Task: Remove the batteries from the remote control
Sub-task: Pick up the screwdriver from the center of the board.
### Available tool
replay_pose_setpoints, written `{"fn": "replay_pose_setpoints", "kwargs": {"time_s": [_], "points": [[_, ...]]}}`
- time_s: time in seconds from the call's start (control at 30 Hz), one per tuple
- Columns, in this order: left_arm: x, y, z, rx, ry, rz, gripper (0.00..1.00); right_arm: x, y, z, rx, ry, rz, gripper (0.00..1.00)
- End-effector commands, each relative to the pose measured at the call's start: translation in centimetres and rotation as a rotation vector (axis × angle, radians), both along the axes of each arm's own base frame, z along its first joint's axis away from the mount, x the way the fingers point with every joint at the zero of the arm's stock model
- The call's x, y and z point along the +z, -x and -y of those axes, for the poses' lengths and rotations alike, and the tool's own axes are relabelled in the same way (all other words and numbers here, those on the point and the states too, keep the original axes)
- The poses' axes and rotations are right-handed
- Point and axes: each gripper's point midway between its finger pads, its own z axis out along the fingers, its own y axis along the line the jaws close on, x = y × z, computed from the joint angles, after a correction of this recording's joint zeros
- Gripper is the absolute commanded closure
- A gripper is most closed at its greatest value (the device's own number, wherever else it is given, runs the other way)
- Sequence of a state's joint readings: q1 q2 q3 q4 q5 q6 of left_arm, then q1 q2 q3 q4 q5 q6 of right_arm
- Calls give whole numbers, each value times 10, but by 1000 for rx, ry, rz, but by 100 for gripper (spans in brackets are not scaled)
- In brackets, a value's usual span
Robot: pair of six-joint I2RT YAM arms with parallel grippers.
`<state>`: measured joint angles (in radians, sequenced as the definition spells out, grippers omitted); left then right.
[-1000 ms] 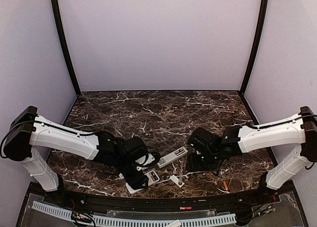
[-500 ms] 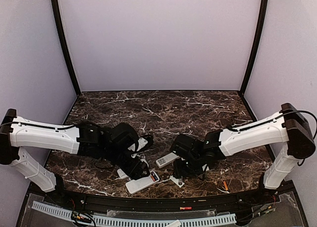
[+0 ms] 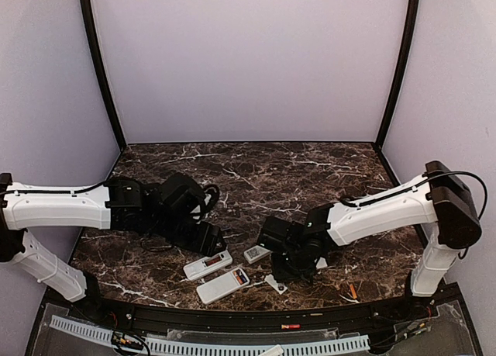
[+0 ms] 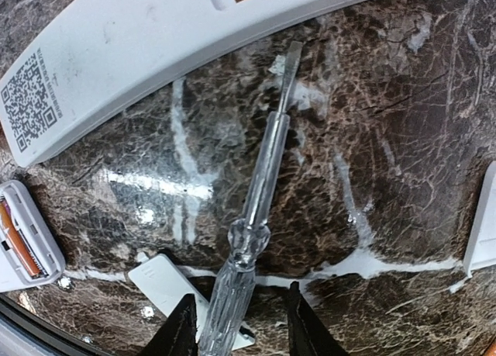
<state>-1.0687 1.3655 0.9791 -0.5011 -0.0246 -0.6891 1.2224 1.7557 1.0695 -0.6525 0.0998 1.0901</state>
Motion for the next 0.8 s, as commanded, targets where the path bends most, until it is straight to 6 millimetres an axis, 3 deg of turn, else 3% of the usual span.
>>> {"fn": "replay_pose_setpoints", "kwargs": {"time_s": [0.0,0.33,0.6,0.77], "points": [[2,2,-15,52,-12,-12,36,-1,-1,7,-41,57,8,66],[7,3,-18,73,-14,-22,37,-4,-2,4,-49,56,6,69],[23,2,-14,87,40,-14,37,-14,-2,1,-62,40,3,82],[29,2,-14,93,57,-12,37,-10,-3,6,-77,44,19,91]]}}
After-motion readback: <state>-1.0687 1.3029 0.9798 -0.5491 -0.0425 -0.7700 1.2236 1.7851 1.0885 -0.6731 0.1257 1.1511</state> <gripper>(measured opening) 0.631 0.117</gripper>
